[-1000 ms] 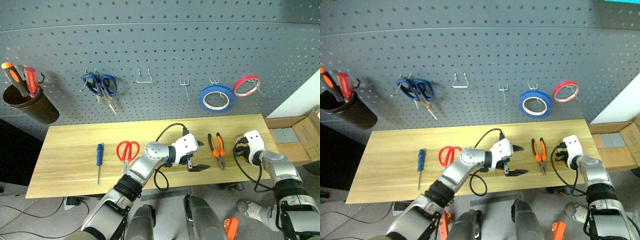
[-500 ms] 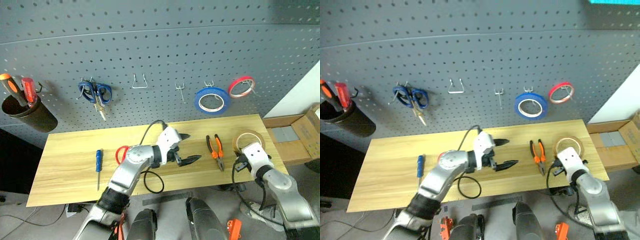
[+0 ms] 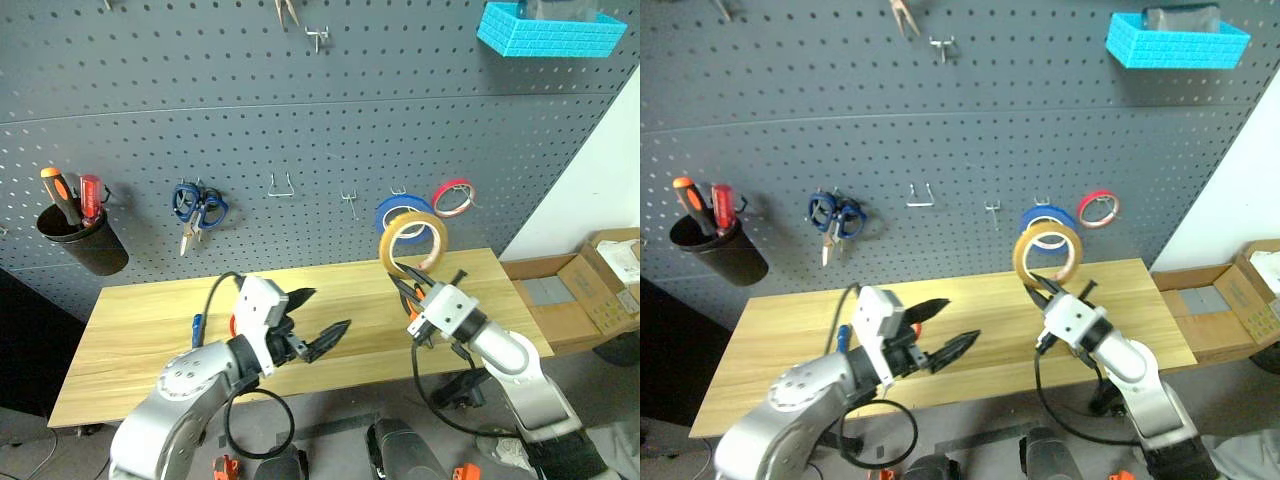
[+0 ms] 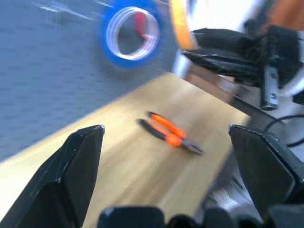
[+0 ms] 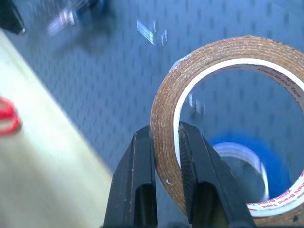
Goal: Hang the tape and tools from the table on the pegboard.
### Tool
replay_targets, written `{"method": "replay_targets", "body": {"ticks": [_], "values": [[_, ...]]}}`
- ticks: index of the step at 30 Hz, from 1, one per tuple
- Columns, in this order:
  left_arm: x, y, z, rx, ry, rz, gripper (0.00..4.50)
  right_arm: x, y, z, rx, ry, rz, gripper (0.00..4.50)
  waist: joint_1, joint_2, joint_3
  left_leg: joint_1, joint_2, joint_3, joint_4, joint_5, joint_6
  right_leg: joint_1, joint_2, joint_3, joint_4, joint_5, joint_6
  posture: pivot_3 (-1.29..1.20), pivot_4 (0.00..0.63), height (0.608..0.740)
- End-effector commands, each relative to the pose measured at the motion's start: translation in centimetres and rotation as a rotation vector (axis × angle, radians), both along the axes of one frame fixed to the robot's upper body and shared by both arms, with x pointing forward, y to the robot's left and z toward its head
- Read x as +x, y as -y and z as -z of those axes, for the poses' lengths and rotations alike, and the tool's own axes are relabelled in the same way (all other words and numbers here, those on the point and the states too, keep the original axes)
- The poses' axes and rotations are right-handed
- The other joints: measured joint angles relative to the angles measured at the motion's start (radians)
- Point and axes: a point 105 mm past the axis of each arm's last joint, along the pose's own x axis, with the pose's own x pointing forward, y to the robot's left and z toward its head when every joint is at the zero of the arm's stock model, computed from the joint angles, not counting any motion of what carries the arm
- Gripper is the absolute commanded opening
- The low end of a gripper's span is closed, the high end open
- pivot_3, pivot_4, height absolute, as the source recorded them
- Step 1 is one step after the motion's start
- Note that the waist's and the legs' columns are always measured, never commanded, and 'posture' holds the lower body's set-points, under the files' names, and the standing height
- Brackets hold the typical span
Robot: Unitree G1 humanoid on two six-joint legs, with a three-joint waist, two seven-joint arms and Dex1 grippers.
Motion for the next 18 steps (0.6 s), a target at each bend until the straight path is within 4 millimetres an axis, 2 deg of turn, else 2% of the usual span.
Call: {"method": "replay_targets", "body": {"ticks": [1,7,13,18], "values": [[1.1,-0.2,-1.7,0.009,0.088,-0.058,4.50,1.5,-2.2,0.0,0.005,-0.001,-0.073,0.11,0.015,-0.001,-0.008,0.000,0.000,0.000,0.000,0.000,0.000,0.000,0.000,0.000,0.000,0.000,0.000,0.00,0.034,0.740],[4.3,1.4,-4.0,-0.015,0.179,-0.077,4.50,5.1,-4.4,0.0,0.012,-0.125,-0.134,0.11,0.057,-0.002,-0.020,0.000,-0.001,-0.001,0.000,0.001,-0.001,0.000,0.000,0.000,-0.001,0.006,-0.006,0.02,0.025,0.740],[4.9,1.5,-3.7,0.000,0.186,-0.056,4.50,7.7,-3.5,0.0,0.000,-0.194,-0.062,0.11,0.066,-0.002,-0.031,0.000,-0.001,-0.001,-0.001,0.001,-0.002,0.000,0.000,0.000,-0.001,0.005,-0.007,0.01,0.034,0.740],[5.1,1.6,-3.6,0.004,0.188,-0.036,4.50,8.3,-3.0,-0.3,-0.008,-0.186,-0.025,0.11,0.063,-0.002,-0.031,0.001,-0.001,0.001,-0.001,0.001,-0.002,0.001,0.000,0.001,0.000,0.006,-0.007,0.00,0.042,0.740]]}}
